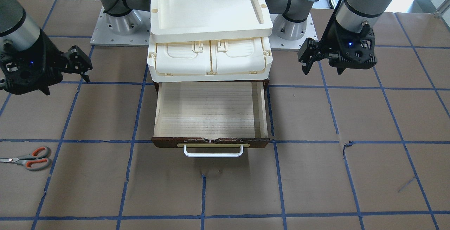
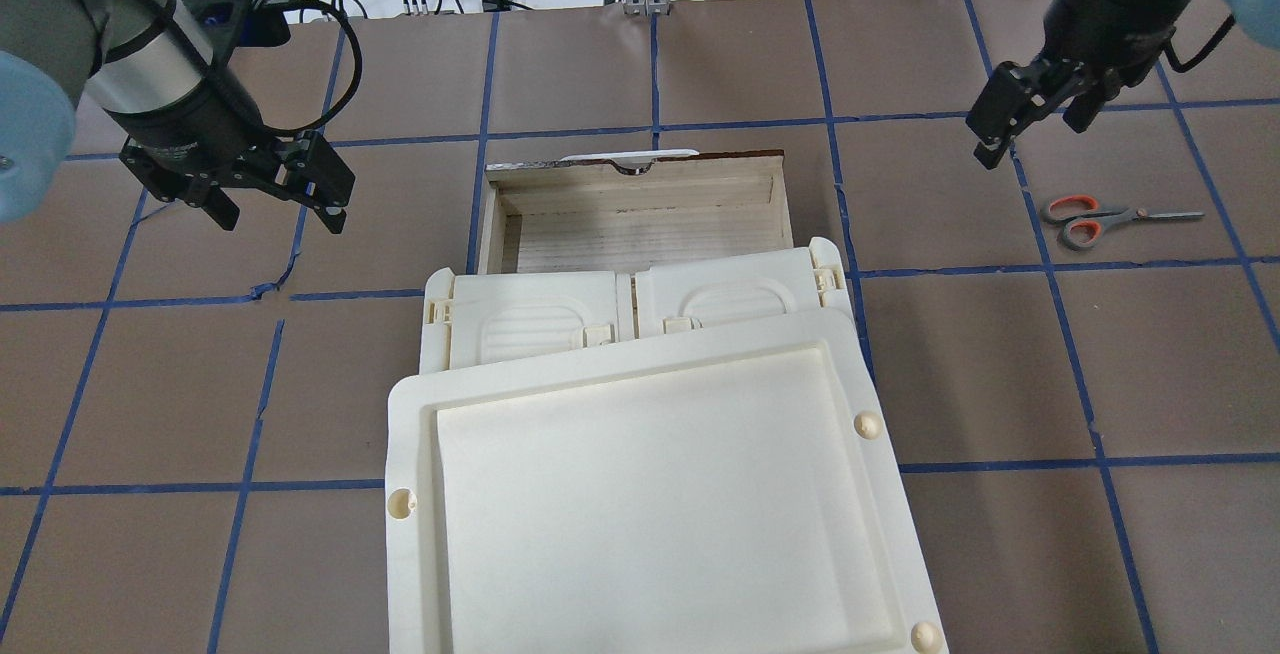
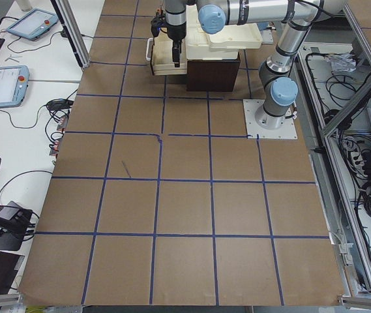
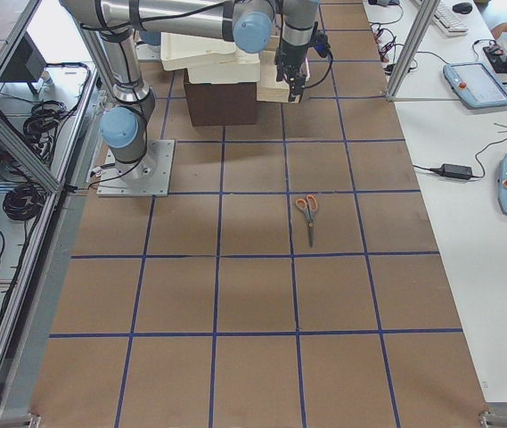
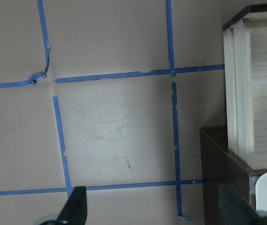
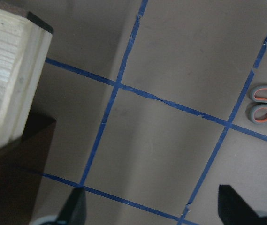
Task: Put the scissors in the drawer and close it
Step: 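Move the right gripper over the grey-and-orange scissors and lower it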
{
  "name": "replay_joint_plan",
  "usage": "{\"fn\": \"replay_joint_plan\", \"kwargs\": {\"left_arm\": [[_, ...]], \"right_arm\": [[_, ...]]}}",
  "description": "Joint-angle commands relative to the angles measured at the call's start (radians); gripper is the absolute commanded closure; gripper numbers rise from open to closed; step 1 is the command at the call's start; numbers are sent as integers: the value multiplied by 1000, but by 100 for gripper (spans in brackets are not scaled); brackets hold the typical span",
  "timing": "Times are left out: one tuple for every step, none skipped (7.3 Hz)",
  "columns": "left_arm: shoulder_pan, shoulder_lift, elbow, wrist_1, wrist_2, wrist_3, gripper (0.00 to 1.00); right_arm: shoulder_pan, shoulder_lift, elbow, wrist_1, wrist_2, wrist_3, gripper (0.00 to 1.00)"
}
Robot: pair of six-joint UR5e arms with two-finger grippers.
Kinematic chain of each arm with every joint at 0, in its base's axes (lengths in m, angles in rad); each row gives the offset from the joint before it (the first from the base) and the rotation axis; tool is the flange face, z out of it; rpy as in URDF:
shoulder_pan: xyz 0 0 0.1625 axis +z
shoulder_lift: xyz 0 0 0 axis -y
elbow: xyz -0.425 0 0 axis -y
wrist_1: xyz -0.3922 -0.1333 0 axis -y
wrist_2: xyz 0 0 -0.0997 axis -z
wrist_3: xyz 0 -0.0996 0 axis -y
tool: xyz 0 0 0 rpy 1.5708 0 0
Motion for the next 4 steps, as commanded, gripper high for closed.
{"fn": "replay_joint_plan", "kwargs": {"left_arm": [[0, 0, 0, 0, 1, 0, 0], [2, 0, 0, 0, 1, 0, 0], [2, 0, 0, 0, 1, 0, 0], [2, 0, 0, 0, 1, 0, 0]], "right_arm": [[-105, 52, 70, -181, -15, -382, 0], [-159, 105, 70, -226, -9, -528, 0], [-221, 147, 70, -288, 0, -662, 0], [-257, 196, 69, -368, 2, -794, 1]]}}
